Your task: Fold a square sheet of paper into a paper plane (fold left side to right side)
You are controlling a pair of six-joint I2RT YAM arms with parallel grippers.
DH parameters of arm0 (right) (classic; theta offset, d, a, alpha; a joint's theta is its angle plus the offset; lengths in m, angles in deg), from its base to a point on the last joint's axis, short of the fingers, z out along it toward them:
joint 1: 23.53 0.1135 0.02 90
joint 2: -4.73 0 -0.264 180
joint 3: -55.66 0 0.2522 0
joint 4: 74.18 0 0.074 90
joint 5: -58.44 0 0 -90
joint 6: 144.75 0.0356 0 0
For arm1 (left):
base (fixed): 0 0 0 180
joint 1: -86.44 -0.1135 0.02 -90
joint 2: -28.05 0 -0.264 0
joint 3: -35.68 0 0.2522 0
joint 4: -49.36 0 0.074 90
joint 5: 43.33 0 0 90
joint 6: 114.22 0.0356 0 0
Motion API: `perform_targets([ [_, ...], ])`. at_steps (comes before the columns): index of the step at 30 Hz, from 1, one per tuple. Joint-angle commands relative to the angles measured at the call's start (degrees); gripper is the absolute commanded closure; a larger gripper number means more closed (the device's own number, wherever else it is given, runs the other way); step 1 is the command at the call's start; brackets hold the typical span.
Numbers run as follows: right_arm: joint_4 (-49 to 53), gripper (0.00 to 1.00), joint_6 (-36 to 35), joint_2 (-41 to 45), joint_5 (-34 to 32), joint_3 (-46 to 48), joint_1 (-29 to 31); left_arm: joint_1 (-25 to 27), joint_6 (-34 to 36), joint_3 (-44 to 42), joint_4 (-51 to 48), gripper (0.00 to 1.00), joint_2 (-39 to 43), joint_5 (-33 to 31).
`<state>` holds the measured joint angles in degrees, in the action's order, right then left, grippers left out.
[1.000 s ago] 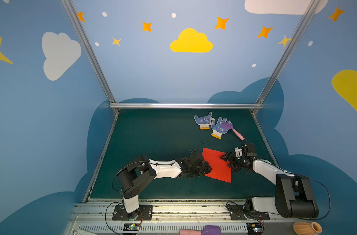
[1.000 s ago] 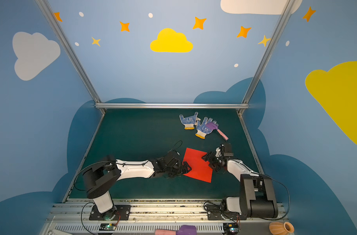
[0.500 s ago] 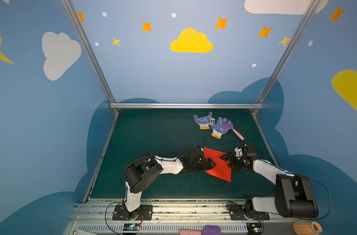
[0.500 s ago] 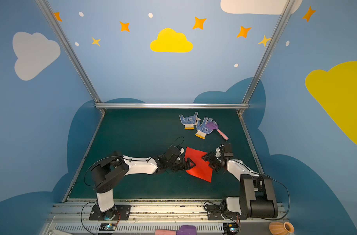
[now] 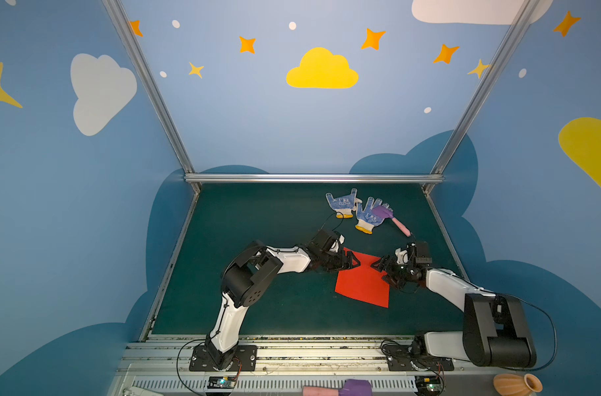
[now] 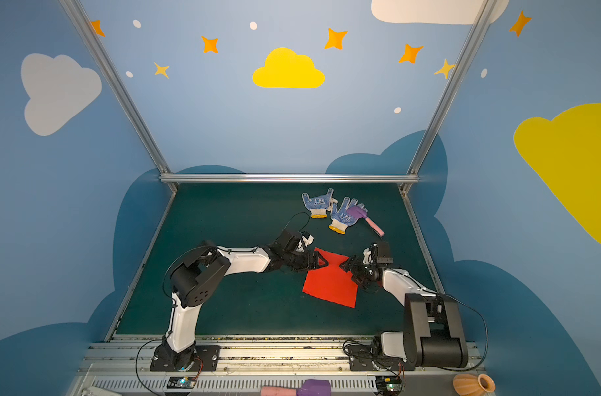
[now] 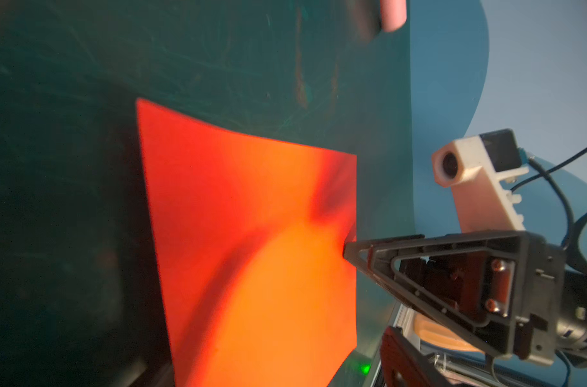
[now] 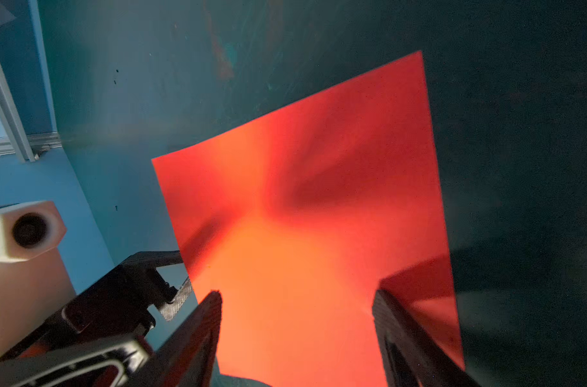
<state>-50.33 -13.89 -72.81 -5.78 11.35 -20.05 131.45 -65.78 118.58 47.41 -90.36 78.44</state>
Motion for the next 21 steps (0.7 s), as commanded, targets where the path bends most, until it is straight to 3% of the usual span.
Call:
perform_targets([
  [1, 4.6, 0.26, -0.2, -2.6, 0.0, 2.2, 0.9, -0.2, 2.2, -0.3, -5.0, 0.27, -1.6, 1.2],
  [3, 4.6, 0.26, -0.2, -2.8, 0.0, 2.2, 0.9, -0.4, 2.2, -0.5, -4.8, 0.40, -1.6, 1.0],
  [9, 6.0, 0.25, -2.8, -3.6, 3.0, -0.3, 0.0, -1.0, 2.5, -0.2, -6.9, 0.93, -0.7, -0.4],
  [10, 6.7, 0.25, -3.4, -3.0, 3.8, -1.1, -0.2, -1.2, 3.0, -0.1, -8.1, 0.97, -0.1, -0.8],
  [16, 11.1, 0.21, -5.7, 1.7, 7.0, -7.0, -0.7, -3.3, 7.0, -0.7, -16.9, 0.97, 7.8, -5.0],
  [21, 11.0, 0.20, -7.5, 2.7, 11.3, -10.3, -0.9, -4.2, 14.3, 2.3, -29.5, 0.97, 15.7, -8.6],
])
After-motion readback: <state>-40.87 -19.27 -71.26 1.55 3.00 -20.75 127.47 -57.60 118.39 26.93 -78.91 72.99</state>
